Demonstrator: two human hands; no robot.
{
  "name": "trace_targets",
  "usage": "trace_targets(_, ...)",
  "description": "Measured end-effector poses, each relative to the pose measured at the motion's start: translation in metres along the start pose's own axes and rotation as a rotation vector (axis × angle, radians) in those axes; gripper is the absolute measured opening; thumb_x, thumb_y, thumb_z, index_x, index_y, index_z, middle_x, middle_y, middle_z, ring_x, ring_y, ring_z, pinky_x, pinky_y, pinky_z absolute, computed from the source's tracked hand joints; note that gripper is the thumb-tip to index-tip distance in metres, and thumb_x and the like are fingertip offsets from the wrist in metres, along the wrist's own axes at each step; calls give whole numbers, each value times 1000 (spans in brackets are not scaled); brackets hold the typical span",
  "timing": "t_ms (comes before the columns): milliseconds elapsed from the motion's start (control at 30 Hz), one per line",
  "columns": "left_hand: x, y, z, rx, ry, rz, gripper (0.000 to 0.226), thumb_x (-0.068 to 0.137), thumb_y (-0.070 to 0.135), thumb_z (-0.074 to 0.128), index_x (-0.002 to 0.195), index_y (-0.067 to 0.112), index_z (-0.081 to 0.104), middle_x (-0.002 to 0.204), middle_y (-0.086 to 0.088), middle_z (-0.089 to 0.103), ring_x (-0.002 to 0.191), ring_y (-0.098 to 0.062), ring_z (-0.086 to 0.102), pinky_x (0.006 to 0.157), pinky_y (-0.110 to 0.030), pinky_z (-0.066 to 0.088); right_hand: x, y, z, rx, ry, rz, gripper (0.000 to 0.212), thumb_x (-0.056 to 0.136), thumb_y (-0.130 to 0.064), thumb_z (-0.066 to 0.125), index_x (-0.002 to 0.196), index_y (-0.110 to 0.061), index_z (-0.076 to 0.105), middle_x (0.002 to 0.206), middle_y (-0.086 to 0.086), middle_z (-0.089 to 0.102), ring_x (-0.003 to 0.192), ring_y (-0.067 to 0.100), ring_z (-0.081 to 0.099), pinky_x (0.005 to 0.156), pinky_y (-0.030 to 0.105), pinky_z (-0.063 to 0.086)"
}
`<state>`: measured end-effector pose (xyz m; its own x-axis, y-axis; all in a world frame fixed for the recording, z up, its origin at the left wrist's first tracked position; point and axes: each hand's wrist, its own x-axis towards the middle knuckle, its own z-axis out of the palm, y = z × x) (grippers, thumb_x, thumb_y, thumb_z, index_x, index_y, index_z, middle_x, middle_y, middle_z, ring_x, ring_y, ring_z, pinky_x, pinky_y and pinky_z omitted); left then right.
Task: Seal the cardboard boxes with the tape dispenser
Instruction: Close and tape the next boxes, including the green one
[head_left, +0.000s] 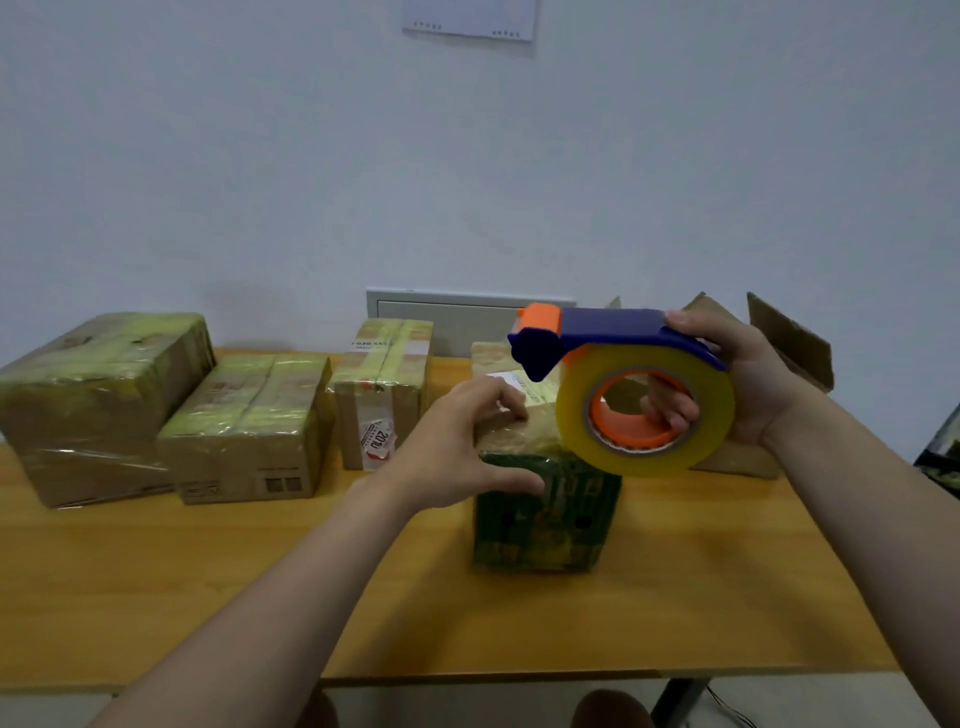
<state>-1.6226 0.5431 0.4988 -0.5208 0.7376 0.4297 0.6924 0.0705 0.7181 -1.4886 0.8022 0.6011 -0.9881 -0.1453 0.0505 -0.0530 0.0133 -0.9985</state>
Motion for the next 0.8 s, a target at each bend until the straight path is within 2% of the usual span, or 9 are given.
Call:
trace_targets(100, 1, 1, -9, -34, 18, 34, 44, 65, 49, 94, 96, 30, 68, 120, 17, 66, 121, 1, 61, 90, -15, 54, -4, -2, -5, -28, -47, -19, 59, 80, -57, 73, 110, -6, 75, 50, 8, 61, 45, 21, 59, 69, 39, 49)
trace_targets(167, 0, 0, -18, 15, 9, 26, 39, 66, 47, 94, 93, 33, 70, 120, 19, 68, 122, 2, 60, 98, -22, 54, -6, -4, -9, -59, -68, -21, 53, 82, -57, 71, 100, -8, 78, 50, 8, 61, 45, 22, 59, 72, 41, 44)
trace_targets(267, -1, 7, -24, 40, -56, 8, 35, 68, 43, 94, 93, 36, 71, 122, 21, 69, 124, 1, 58, 104, -32, 53, -5, -10, -11, -87, -63, 14, 66, 79, -56, 74, 112, 1, 73, 49, 11, 60, 44, 24, 58, 64, 40, 47)
trace_targets(433, 5, 25, -35, 36, -161, -43, 39, 77, 43, 89, 112, 42, 72, 121, 26, 68, 117, 9, 59, 96, -25, 54, -3, -14, -11, -134, -61, 53, 76, 76, -57, 78, 117, 7, 66, 52, 14, 62, 46, 24, 60, 55, 34, 55)
trace_targets(533, 9, 38, -43, -342, -6, -120, 27, 91, 26, 70, 116, 20, 75, 111, 2, 78, 107, -12, 73, 89, -21, 55, -1, -14, -10, -157, -59, 62, 78, 78, -54, 76, 119, 10, 63, 54, 14, 63, 47, 24, 61, 55, 33, 55)
trace_targets(600, 11, 48, -46, -598, 83, -264, 35, 90, 36, 66, 113, 11, 74, 104, -11, 79, 93, -21, 76, 82, -28, 57, -1, -14, -10, -166, -60, 55, 66, 84, -48, 67, 116, 10, 63, 54, 13, 64, 47, 23, 61, 54, 33, 55)
trace_targets(667, 11, 58, -45, -785, 60, -381, 50, 90, 48, 73, 118, 7, 71, 104, -16, 77, 85, -21, 76, 73, -28, 61, -1, -14, -10, -164, -64, 39, 56, 86, -45, 58, 108, 6, 68, 55, 12, 65, 47, 22, 61, 55, 32, 55)
trace_targets(700, 11, 61, -43, -857, 46, -417, 51, 88, 47, 75, 118, 6, 71, 104, -17, 76, 81, -20, 75, 69, -27, 61, -1, -14, -9, -161, -68, 31, 54, 86, -44, 56, 105, 4, 68, 55, 11, 65, 47, 22, 61, 55, 32, 55)
trace_targets(800, 9, 68, -39, -1080, 10, -460, 23, 86, 35, 78, 92, 13, 82, 92, -12, 75, 69, -14, 71, 60, -21, 59, -1, -15, -8, -149, -74, 15, 58, 84, -44, 58, 107, 9, 63, 55, 12, 64, 46, 22, 61, 54, 31, 55)
